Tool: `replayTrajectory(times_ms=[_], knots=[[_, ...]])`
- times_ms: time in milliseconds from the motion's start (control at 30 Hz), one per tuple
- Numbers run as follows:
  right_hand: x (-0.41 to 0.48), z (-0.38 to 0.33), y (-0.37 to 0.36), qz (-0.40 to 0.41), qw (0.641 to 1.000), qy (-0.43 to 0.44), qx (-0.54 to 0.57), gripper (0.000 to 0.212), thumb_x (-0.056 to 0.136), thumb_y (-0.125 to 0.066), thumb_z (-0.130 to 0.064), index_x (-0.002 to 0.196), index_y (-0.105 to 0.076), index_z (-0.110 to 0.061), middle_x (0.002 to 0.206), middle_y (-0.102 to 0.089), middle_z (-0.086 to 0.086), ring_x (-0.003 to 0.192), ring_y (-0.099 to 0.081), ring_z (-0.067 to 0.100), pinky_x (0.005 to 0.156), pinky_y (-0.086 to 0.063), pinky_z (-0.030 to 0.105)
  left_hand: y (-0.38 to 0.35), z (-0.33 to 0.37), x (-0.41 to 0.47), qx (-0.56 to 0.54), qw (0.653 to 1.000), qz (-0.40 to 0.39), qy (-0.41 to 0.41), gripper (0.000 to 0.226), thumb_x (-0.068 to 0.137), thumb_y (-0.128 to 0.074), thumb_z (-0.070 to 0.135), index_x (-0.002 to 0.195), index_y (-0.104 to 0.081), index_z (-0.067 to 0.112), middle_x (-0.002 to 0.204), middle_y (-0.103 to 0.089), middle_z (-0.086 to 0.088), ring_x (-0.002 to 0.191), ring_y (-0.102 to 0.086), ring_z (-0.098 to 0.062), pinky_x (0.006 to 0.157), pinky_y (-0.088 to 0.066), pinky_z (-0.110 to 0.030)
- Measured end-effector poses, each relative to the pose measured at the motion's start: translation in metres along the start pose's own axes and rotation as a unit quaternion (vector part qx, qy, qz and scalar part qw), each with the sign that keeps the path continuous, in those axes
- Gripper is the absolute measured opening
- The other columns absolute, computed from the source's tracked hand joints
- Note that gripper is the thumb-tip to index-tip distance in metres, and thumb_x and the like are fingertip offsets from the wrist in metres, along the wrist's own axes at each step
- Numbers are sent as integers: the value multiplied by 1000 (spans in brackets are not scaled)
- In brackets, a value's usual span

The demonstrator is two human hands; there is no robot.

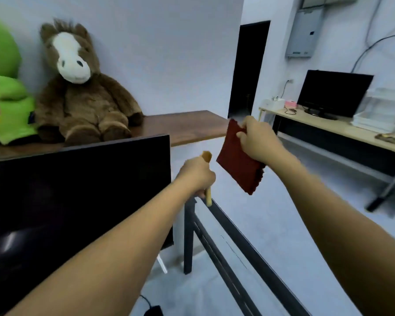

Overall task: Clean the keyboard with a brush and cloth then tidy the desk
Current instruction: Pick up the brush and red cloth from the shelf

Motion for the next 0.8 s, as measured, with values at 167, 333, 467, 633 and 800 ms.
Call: replayTrajectory(times_ms=[167, 333, 467, 633, 800], knots=[[-102, 24, -70, -52, 997, -48, 19, 14, 99, -46, -24, 106, -48, -12, 92, -57, 8, 81, -52, 29, 66, -39, 35, -91, -108, -43, -21, 994, -66, 86, 17, 93, -47, 15, 84, -59, 6, 67, -67, -14, 56, -70, -28, 58, -61, -37], [-189, 26, -152, -121, 990, -56, 40, 12, 99, -44, -26, 103, -48, -16, 93, -60, 4, 85, -59, 30, 67, -44, 36, -153, -201, -82, -13, 982, -112, 152, 15, 90, -43, 13, 99, -53, 7, 84, -66, -14, 56, -67, -26, 45, -53, -27], [-236, 27, -214, -164, 985, -38, 40, 16, 100, -42, -29, 109, -47, -17, 105, -63, 6, 91, -60, 32, 68, -43, 36, -183, -243, -94, -12, 973, -133, 187, 11, 90, -42, 12, 95, -49, 6, 84, -66, -16, 58, -69, -29, 49, -55, -30], [-254, 76, -283, -218, 964, -128, 79, 13, 100, -42, -29, 107, -46, -19, 106, -65, 8, 89, -61, 28, 73, -49, 39, -220, -270, -101, -25, 956, -161, 242, 10, 88, -51, 13, 94, -47, 7, 84, -67, -15, 64, -71, -31, 59, -60, -35], [-263, 125, -313, -225, 951, -199, 74, 15, 101, -41, -29, 111, -46, -19, 104, -65, 5, 86, -61, 23, 69, -47, 34, -247, -287, -108, -24, 947, -155, 280, 26, 89, -54, 13, 111, -42, 6, 103, -65, -16, 74, -71, -32, 51, -56, -31]])
Point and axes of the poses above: each hand's wrist, its own x-axis towards the middle knuckle, its own y-axis out of the back of the hand, z = x × y, the point moved 8 cm from there along x, towards the middle knuckle
